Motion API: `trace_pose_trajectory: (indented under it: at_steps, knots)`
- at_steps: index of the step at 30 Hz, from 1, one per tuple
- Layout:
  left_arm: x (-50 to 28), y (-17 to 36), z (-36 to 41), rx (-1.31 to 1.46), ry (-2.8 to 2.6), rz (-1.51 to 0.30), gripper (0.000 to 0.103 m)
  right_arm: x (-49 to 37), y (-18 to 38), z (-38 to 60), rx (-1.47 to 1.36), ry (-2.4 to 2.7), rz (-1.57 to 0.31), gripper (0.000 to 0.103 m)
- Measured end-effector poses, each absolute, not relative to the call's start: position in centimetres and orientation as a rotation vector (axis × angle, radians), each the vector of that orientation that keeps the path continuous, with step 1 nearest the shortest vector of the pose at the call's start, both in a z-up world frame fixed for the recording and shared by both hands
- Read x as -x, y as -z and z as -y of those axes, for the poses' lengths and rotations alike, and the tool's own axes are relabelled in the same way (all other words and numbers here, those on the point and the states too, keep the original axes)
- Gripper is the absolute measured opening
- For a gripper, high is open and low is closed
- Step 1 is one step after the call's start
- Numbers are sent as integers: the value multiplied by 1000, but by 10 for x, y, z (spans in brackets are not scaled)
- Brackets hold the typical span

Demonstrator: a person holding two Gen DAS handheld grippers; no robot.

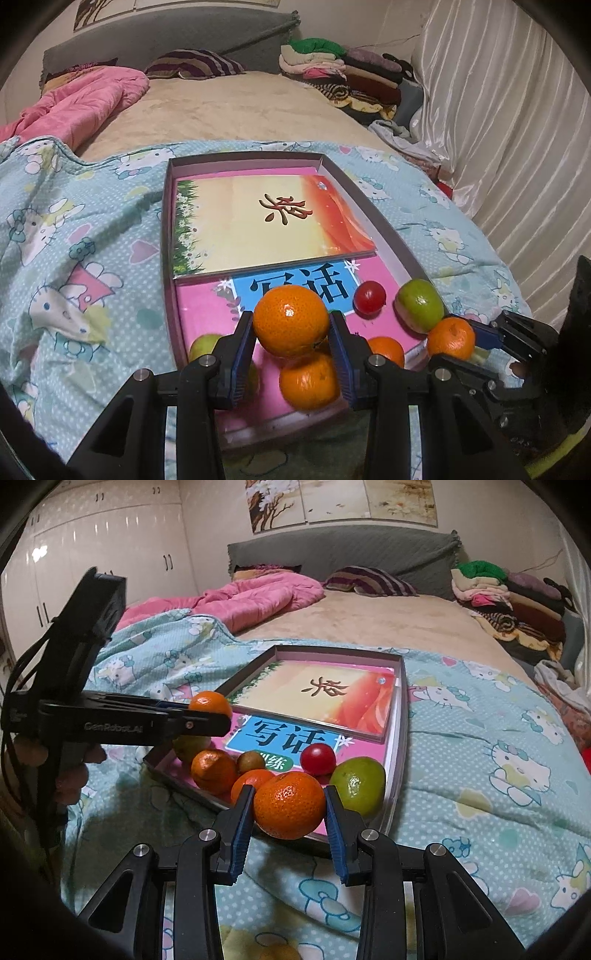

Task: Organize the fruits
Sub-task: 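Lift and carry the orange with left tool while right tool carries the mandarin to the tray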

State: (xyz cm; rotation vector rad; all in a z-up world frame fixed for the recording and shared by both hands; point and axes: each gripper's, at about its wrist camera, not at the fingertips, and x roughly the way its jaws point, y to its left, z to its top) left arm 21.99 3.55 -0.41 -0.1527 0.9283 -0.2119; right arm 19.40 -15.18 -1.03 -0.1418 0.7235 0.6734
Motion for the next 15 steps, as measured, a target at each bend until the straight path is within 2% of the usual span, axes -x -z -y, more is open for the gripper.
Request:
trace_pose_trajectory:
  at_steps: [15]
  knots:
    - [-244,15,-30,118,179,-983,40,-203,17,143,197,-694,-717,38]
